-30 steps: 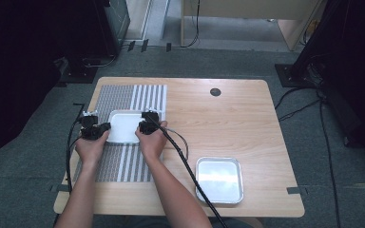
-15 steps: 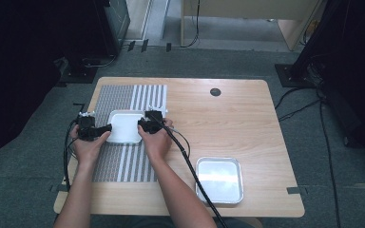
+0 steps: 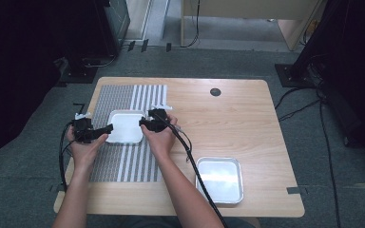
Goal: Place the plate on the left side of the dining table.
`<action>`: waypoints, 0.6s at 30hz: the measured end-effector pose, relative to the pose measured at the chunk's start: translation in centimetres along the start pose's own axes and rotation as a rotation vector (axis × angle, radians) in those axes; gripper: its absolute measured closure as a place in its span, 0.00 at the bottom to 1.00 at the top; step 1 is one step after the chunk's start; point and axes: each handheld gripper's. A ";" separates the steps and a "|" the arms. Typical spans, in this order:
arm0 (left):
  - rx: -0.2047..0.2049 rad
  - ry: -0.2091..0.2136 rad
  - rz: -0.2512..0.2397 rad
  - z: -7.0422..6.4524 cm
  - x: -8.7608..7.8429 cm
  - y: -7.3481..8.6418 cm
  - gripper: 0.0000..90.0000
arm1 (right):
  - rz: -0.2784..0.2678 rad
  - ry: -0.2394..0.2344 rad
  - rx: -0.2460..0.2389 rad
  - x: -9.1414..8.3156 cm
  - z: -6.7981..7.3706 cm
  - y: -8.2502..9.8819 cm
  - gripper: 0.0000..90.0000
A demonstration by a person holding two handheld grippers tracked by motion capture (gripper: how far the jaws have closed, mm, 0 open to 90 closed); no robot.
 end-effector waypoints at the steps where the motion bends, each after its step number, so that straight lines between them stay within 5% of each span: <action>1: 0.000 0.000 0.000 0.0 0.0 0.0 0.12 | 0.000 0.000 0.000 0.0 0.0 0.0 0.37; 4: -0.016 0.020 -0.004 0.2 -0.5 0.2 0.11 | 0.024 -0.017 -0.060 -0.8 0.1 0.2 0.31; 10: -0.064 0.073 -0.014 1.3 -1.7 1.0 0.11 | 0.010 -0.020 -0.077 -1.9 0.0 0.2 0.30; 18: -0.064 0.110 -0.025 1.7 -3.0 2.0 0.11 | 0.027 -0.032 -0.099 -2.4 0.0 0.6 0.29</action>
Point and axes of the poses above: each handheld gripper's, and its own axes: x roughly forward along the jaws, y roughly out of its underside, z roughly to its left, and after that the axes turned 15 degrees about -y, right-handed
